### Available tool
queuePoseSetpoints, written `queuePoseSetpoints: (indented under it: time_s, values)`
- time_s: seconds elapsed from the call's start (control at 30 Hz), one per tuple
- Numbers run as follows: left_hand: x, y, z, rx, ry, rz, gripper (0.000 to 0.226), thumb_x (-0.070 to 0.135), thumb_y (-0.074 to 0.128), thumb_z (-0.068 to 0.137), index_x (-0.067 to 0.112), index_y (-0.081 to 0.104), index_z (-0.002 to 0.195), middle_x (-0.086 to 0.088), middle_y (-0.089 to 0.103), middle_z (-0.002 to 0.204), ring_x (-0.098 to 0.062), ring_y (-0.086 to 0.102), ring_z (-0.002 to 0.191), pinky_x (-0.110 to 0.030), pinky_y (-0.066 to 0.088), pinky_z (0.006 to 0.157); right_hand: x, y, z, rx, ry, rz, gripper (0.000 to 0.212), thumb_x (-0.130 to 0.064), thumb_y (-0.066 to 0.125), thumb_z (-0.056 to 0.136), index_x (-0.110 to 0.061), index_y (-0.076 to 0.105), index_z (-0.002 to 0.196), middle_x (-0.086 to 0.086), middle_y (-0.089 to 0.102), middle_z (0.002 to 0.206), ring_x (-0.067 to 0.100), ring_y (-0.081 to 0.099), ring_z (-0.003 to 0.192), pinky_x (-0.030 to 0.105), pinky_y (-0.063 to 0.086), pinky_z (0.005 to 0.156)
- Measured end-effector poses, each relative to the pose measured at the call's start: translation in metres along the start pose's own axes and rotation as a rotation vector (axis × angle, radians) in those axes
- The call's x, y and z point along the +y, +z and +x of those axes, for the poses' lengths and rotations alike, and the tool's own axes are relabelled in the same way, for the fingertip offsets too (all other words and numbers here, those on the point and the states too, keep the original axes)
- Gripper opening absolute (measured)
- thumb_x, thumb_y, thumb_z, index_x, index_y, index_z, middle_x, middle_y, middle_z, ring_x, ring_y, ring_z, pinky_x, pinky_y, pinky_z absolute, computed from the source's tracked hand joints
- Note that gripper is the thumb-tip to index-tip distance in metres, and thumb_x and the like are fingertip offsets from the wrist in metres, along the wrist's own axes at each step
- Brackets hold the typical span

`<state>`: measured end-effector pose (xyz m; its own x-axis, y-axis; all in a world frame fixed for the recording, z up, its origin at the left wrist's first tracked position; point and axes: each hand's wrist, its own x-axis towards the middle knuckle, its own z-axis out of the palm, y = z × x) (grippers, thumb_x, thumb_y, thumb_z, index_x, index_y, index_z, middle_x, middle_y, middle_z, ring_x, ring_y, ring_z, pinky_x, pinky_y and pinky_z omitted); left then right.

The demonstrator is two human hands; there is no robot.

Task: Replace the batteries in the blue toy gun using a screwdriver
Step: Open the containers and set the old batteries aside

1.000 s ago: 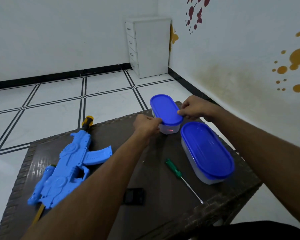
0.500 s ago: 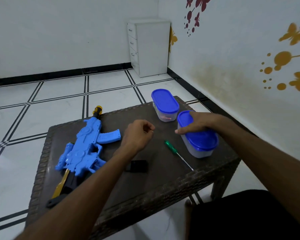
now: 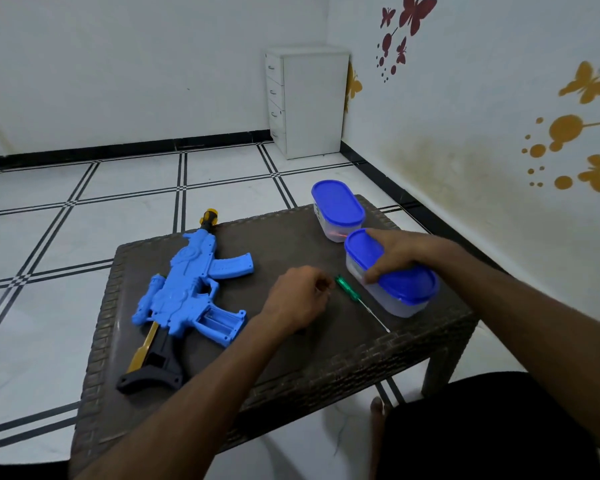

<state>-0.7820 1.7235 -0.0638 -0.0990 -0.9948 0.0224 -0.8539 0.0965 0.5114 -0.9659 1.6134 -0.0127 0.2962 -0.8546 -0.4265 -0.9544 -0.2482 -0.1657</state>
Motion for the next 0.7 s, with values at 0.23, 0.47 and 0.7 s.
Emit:
queuePoseSetpoints:
  time_s: [0.23,0.47,0.7]
  values:
    - [0.000,-0.009,0.003,0.086,-0.002,-0.038,0.024,0.019,0.060,0.090,0.022,0.071,0.112,0.006,0.071,0.106,-0.009,0.064,0.095,-0.028,0.052,0.086,0.020,-0.026,0.003,-0.080,-0.057,-0.213,0.114,0.000,0.077,0.076,-0.036,0.004,0.157,0.009,0.021,0.161,0.034,0.036,0.140,0.045,0.040,0.109]
    - [0.006,0.001,0.016,0.120,-0.059,-0.218,0.021,0.019,0.060,0.093,0.019,0.072,0.110,0.007,0.071,0.107,-0.003,0.063,0.092,-0.020,0.047,0.083,0.060,-0.035,0.009,0.171,0.136,0.080,0.073,-0.023,0.068,0.088,-0.013,0.033,0.151,0.011,0.036,0.155,0.030,0.043,0.136,0.039,0.041,0.106]
    - [0.031,0.007,0.048,0.078,-0.289,-0.656,0.016,0.008,0.055,0.092,0.017,0.065,0.083,-0.008,0.069,0.088,-0.020,0.067,0.080,-0.044,0.057,0.086,0.102,-0.005,0.006,0.290,0.397,0.478,0.057,-0.046,0.070,0.087,0.003,0.053,0.113,0.016,0.057,0.083,0.025,0.057,0.066,0.031,0.047,0.053]
